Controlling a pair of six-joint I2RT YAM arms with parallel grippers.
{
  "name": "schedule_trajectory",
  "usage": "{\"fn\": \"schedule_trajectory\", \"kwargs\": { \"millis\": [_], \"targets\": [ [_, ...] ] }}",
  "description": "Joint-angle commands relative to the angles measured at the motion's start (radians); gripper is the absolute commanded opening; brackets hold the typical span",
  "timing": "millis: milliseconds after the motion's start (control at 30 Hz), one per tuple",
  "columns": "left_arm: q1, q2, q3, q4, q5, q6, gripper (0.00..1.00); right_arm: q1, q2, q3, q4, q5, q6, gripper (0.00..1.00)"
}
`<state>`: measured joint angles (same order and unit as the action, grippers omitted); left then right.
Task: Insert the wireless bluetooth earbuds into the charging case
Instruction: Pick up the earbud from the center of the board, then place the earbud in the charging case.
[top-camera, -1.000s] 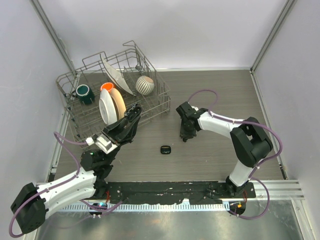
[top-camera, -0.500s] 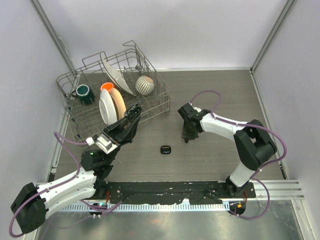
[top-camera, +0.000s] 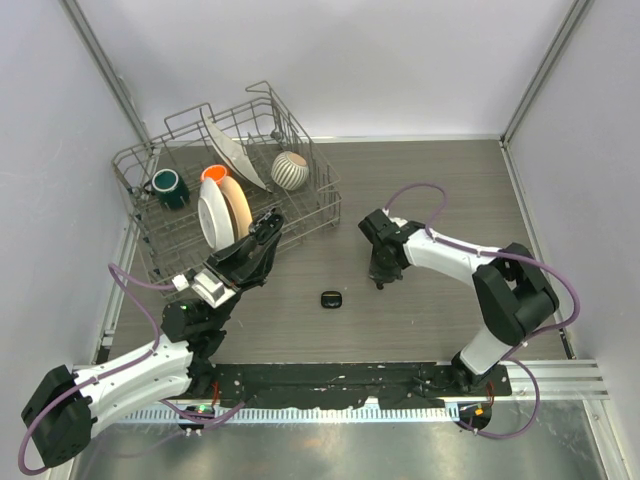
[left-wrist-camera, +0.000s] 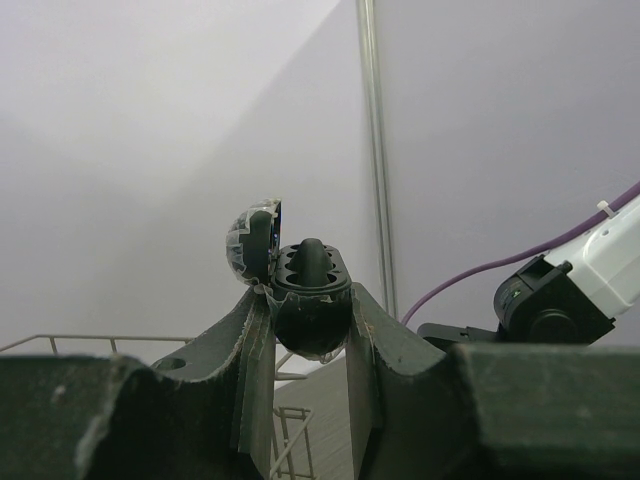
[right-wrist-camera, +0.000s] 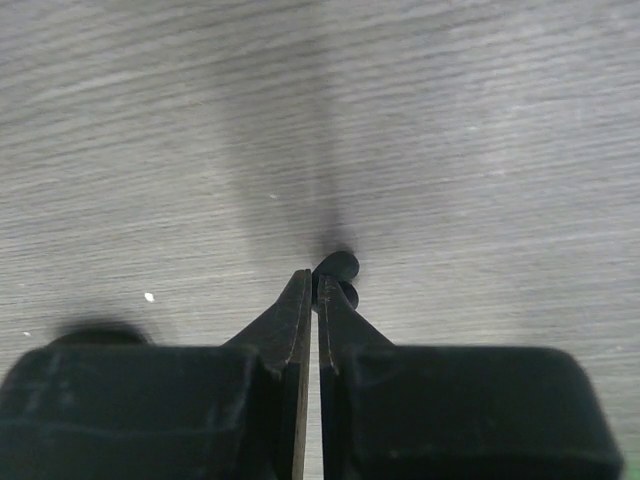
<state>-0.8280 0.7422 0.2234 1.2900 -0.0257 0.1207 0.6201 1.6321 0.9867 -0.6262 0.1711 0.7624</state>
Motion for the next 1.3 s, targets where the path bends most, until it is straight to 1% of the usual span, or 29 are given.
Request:
{"fn": "schedule_trajectory", "kwargs": {
  "millis": [0, 233, 333, 533, 600, 633, 667, 700, 733, 800, 833, 900, 933, 1033, 1100, 1133, 1200, 1267],
  "targets": [
    [0.006, -0.003, -0.002, 0.072, -0.003, 0.022, 0.0, 0.001, -0.046, -0.023, -0.081, 0.057, -0.005, 0.02],
    [0.004, 0.0, 0.002, 0.071, -0.002, 0.023, 0.0, 0.001, -0.069, -0.026, -0.076, 0.061, 0.005, 0.01],
    [0.006, -0.001, 0.002, 0.069, -0.002, 0.026, 0.0, 0.001, -0.118, -0.002, -0.09, 0.042, 0.015, 0.01],
    [0.006, 0.002, 0.002, 0.074, -0.011, 0.033, 0.0, 0.001, -0.32, 0.085, -0.075, -0.027, 0.084, 0.01],
    [0.006, 0.005, 0.001, 0.087, -0.014, 0.04, 0.0, 0.001, -0.417, 0.098, -0.024, -0.057, 0.151, 0.01],
    [0.006, 0.008, 0.001, 0.094, -0.016, 0.043, 0.0, 0.001, -0.449, 0.095, 0.05, -0.094, 0.176, 0.01],
    [0.006, 0.016, 0.001, 0.103, -0.017, 0.046, 0.0, 0.004, -0.486, 0.089, 0.089, -0.11, 0.205, 0.01],
    [0.006, 0.022, -0.001, 0.118, -0.016, 0.05, 0.0, 0.007, -0.544, 0.081, 0.129, -0.119, 0.271, 0.01],
    [0.004, 0.028, -0.002, 0.129, -0.014, 0.051, 0.0, 0.013, -0.572, 0.076, 0.214, -0.128, 0.299, 0.01],
    [0.004, 0.048, -0.006, 0.166, -0.006, 0.053, 0.0, 0.041, -0.622, 0.087, 0.281, -0.117, 0.378, 0.01],
    [0.006, 0.054, -0.006, 0.175, -0.006, 0.051, 0.0, 0.053, -0.63, 0.095, 0.351, -0.117, 0.397, 0.01],
    [0.006, 0.074, -0.004, 0.196, -0.003, 0.051, 0.0, 0.104, -0.632, 0.119, 0.404, -0.105, 0.426, 0.01],
    [0.004, 0.077, -0.001, 0.2, -0.002, 0.051, 0.0, 0.124, -0.623, 0.127, 0.474, -0.102, 0.442, 0.01],
    [0.006, 0.092, 0.001, 0.215, 0.003, 0.051, 0.0, 0.208, -0.591, 0.161, 0.57, -0.05, 0.459, 0.01],
    [0.004, 0.098, 0.001, 0.221, 0.003, 0.053, 0.0, 0.263, -0.574, 0.178, 0.598, -0.004, 0.472, 0.01],
    [0.004, 0.105, -0.001, 0.224, 0.003, 0.053, 0.0, 0.279, -0.559, 0.179, 0.662, 0.008, 0.474, 0.01],
    [0.004, 0.109, -0.002, 0.23, 0.004, 0.056, 0.0, 0.315, -0.54, 0.191, 0.689, 0.051, 0.486, 0.01],
    [0.006, 0.114, -0.005, 0.236, 0.004, 0.06, 0.0, 0.328, -0.506, 0.207, 0.688, 0.057, 0.511, 0.01]
  ]
}}
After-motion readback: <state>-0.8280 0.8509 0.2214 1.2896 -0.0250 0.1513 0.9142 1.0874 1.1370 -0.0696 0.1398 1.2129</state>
